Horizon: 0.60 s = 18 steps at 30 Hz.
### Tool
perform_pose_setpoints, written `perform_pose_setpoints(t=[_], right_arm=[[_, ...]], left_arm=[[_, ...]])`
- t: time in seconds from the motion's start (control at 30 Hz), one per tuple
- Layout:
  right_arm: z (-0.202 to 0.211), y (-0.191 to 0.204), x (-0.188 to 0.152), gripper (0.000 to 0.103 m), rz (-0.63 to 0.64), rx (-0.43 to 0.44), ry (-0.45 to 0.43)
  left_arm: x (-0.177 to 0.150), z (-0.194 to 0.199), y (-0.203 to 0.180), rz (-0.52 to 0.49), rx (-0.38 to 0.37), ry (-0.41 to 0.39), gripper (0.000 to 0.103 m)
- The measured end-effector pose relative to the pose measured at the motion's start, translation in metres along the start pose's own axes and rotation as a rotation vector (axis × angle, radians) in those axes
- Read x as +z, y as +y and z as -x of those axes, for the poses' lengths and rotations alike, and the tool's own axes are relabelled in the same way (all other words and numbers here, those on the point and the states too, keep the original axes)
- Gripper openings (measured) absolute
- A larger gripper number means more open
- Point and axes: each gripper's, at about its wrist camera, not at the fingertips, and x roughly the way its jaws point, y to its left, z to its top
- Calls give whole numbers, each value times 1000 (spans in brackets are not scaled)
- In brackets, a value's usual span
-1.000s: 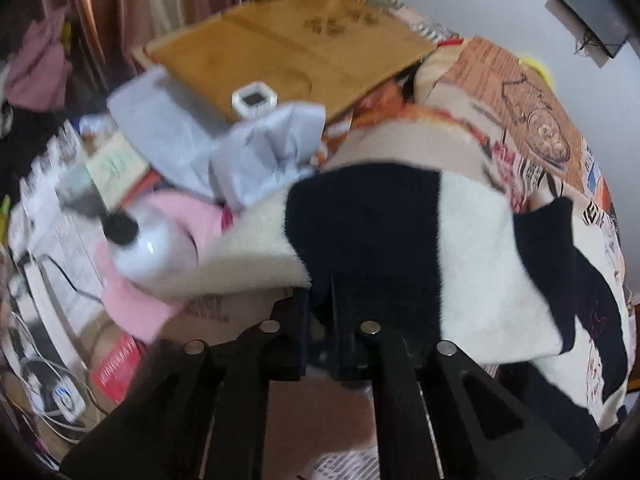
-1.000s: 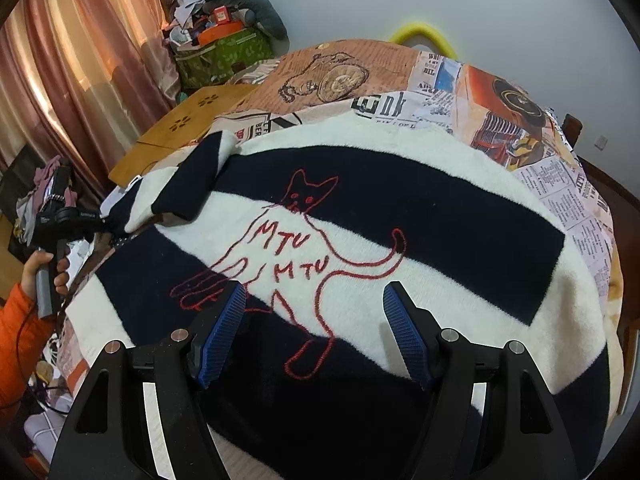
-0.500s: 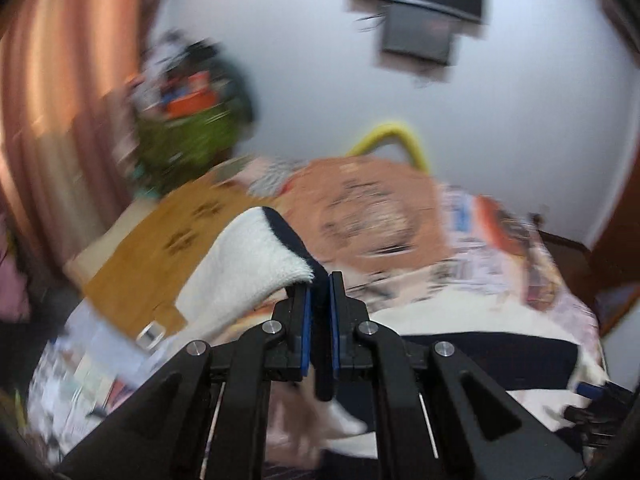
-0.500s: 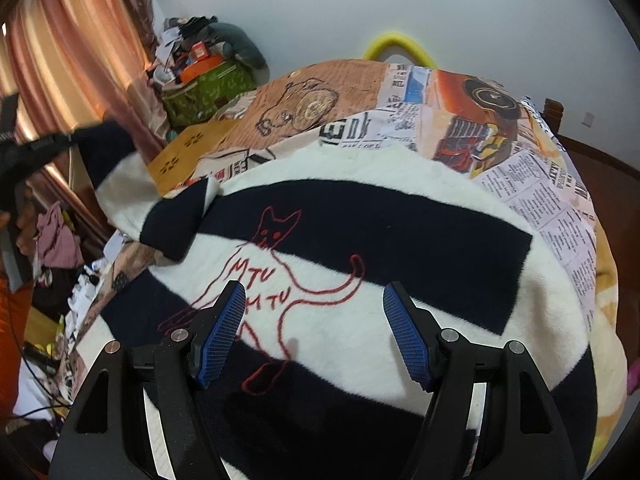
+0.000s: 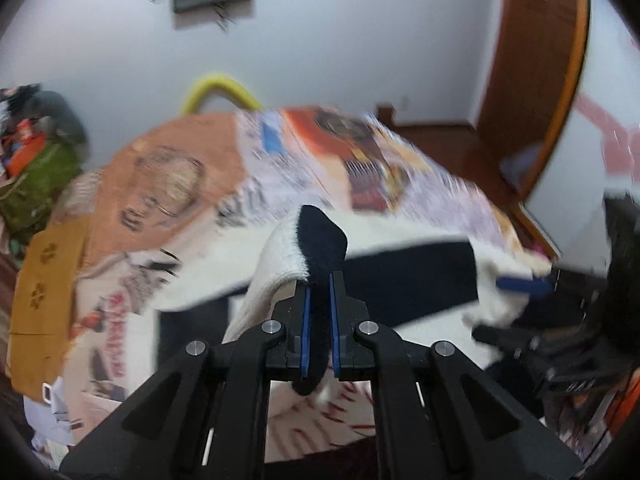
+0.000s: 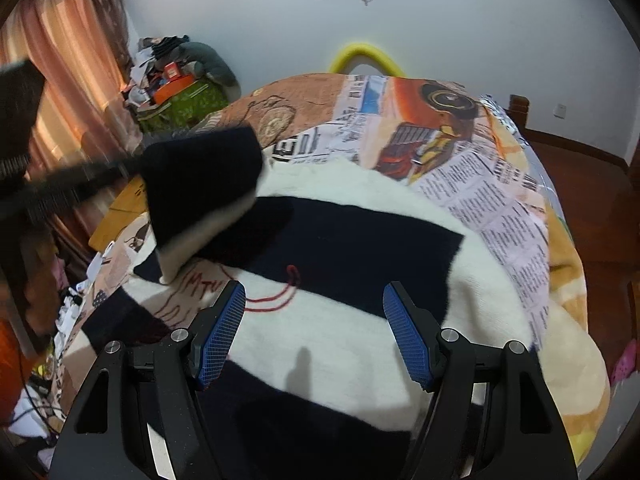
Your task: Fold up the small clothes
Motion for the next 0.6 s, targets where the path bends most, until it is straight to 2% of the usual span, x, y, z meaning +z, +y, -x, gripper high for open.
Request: perform_pose_setpoints(t=[0.17,0.27,0.33,0.43,0.6], right_arm=[[0,-12,-3,68,-27,-6,7],[0,-12,-2,68,-32,-6,5],[1,-11,0,68,-37,-1,-2],[2,-7,4,68,-36,8,-14],[-4,6,10,68,-9,22,-12]], left_arm=[[-25,-27,-27,-21,-77,110,9],[-35,-19,-31,-46,-95,121,17],[-36,-8,-30,-56,-102,103,33],[-36,13,-23,-59,-98,52,51],[-37,47,17,-3,-27,-9,63]])
